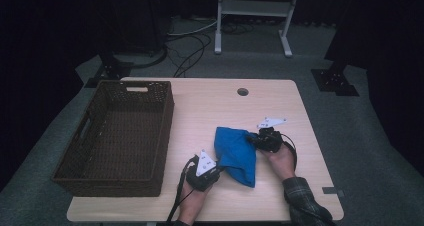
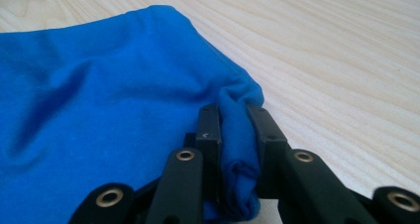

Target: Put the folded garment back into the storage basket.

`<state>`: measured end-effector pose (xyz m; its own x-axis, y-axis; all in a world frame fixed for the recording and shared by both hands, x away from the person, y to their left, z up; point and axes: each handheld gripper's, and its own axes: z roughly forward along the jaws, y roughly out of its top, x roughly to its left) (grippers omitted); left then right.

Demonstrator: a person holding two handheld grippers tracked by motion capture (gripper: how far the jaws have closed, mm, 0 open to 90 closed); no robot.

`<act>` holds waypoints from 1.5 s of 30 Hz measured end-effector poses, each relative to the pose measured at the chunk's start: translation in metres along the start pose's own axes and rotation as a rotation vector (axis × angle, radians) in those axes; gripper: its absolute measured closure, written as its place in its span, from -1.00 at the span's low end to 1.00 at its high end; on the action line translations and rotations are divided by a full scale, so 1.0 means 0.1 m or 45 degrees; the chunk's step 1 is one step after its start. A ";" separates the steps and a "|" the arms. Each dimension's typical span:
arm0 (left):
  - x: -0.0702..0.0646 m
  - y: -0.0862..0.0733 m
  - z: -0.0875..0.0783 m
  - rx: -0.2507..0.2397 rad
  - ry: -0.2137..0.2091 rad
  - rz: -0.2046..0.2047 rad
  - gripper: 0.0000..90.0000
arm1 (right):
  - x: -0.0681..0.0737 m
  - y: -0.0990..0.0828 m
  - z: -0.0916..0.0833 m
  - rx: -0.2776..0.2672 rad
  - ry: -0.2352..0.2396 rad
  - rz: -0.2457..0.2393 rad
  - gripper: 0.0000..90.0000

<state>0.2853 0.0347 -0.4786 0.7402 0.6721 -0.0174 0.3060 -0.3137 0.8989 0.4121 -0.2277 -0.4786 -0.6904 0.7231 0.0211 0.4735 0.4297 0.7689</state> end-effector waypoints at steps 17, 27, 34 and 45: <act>0.05 0.02 0.04 -0.147 -0.025 -0.087 0.80 | 0.11 0.01 -0.02 0.017 0.003 -0.062 0.73; 0.08 0.04 0.09 -0.203 0.009 -0.121 0.81 | 0.15 0.02 -0.04 0.012 0.011 -0.071 0.73; 0.12 0.09 0.06 -0.226 -0.002 -0.141 0.81 | 0.19 0.03 -0.09 0.001 0.018 -0.071 0.74; 0.14 0.31 -0.02 -0.256 -0.009 -0.145 0.81 | 0.32 0.12 -0.19 -0.028 0.031 -0.107 0.74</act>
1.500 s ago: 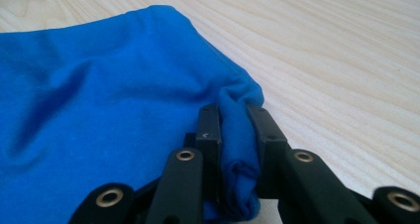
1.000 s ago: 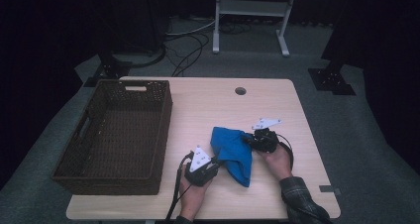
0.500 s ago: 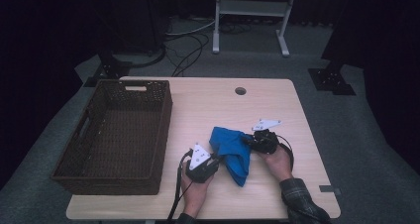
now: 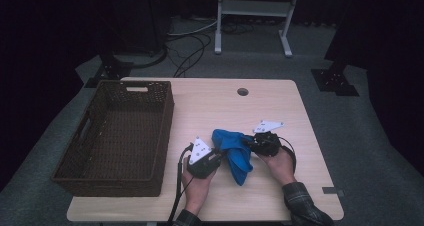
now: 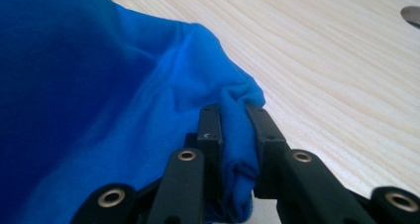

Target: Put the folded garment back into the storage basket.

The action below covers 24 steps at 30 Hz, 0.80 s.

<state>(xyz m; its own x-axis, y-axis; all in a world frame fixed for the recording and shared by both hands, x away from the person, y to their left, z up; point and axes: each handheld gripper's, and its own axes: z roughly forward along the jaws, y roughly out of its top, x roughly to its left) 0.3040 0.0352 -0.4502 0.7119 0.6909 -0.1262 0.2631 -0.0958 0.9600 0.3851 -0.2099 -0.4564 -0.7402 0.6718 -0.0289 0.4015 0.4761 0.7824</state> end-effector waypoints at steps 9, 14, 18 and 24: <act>0.01 0.16 0.00 -0.001 -0.009 0.011 0.81 | 0.05 0.11 -0.12 -0.040 0.016 0.003 0.74; 0.01 0.24 0.00 0.006 -0.018 0.032 0.82 | 0.09 0.20 -0.17 -0.059 0.018 -0.008 0.74; 0.03 0.30 -0.03 0.013 -0.028 0.034 0.82 | 0.11 0.24 -0.19 -0.066 0.017 -0.009 0.74; 0.08 0.38 -0.12 -0.012 -0.049 0.022 0.82 | 0.15 0.27 -0.20 -0.075 0.020 0.002 0.74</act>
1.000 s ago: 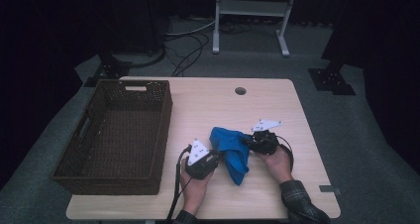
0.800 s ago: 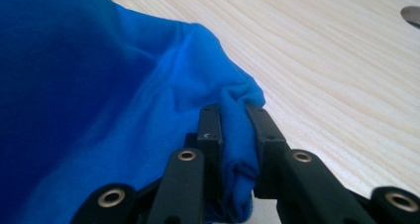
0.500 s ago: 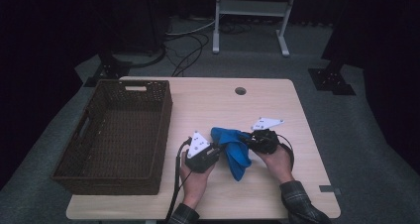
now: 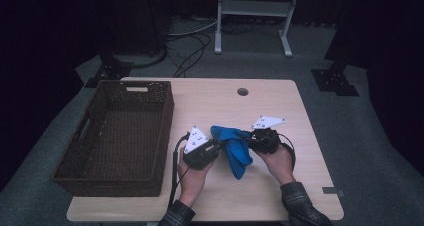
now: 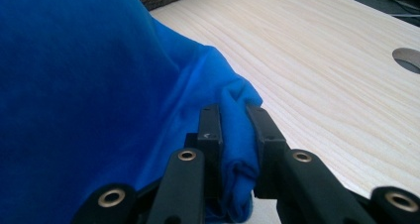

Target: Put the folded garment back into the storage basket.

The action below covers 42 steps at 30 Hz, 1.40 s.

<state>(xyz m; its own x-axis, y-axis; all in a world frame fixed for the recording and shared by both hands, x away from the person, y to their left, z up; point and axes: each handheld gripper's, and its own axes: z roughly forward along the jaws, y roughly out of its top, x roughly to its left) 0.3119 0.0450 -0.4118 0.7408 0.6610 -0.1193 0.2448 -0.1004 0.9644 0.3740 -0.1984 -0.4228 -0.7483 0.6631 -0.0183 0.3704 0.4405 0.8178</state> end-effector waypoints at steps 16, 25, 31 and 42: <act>0.12 0.25 -0.26 -0.190 -0.021 0.006 0.83 | 0.13 0.19 -0.02 -0.054 -0.006 -0.003 0.74; 0.16 0.34 -0.34 -0.221 -0.048 0.034 0.83 | 0.17 0.28 -0.02 -0.070 -0.022 -0.003 0.74; 0.21 0.40 -0.42 -0.212 -0.057 0.046 0.83 | 0.23 0.38 -0.01 -0.074 -0.028 -0.023 0.74; 0.32 0.49 -0.58 -0.221 -0.042 0.030 0.83 | 0.31 0.56 0.04 -0.097 -0.024 -0.042 0.74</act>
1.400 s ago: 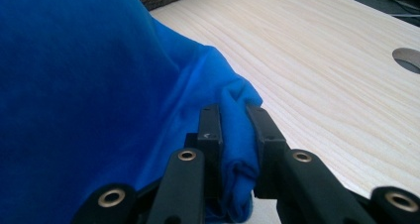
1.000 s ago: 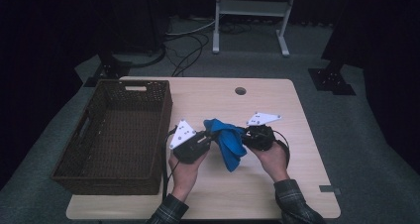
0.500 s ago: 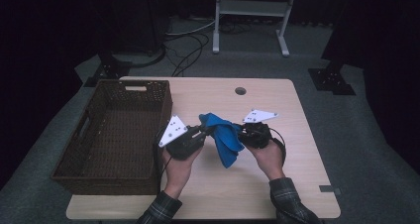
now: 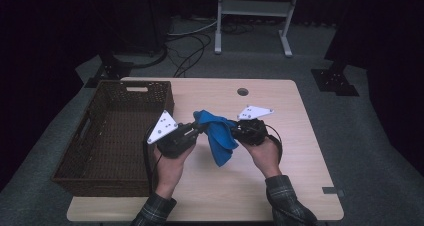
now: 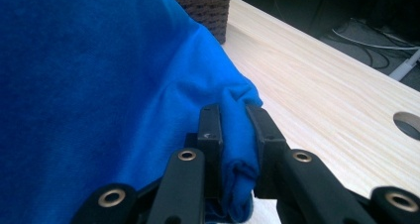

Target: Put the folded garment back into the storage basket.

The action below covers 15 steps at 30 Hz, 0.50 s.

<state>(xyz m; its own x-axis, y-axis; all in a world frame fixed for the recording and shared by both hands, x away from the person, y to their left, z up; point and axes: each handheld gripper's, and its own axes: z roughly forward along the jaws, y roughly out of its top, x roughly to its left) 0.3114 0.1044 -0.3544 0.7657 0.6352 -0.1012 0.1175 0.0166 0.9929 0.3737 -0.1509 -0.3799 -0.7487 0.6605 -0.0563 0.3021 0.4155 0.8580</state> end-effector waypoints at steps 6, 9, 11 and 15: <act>0.09 0.06 -0.10 -0.012 0.012 -0.017 0.83 | 0.05 0.13 0.06 -0.011 0.001 -0.017 0.74; 0.16 0.09 -0.17 -0.020 0.018 -0.035 0.83 | 0.08 0.21 0.11 -0.019 0.004 -0.027 0.74; 0.20 0.11 -0.21 -0.023 0.019 -0.042 0.83 | 0.11 0.25 0.13 -0.025 0.003 -0.033 0.74; 0.28 0.15 -0.30 -0.029 0.032 -0.045 0.83 | 0.16 0.35 0.18 -0.034 0.004 -0.042 0.74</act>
<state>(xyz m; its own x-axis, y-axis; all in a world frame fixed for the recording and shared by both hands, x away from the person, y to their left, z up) 0.3153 0.1455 -0.3401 0.7453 0.6530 -0.1348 0.1292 0.0569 0.9900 0.3830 -0.1152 -0.3597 -0.7599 0.6447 -0.0835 0.2612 0.4204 0.8689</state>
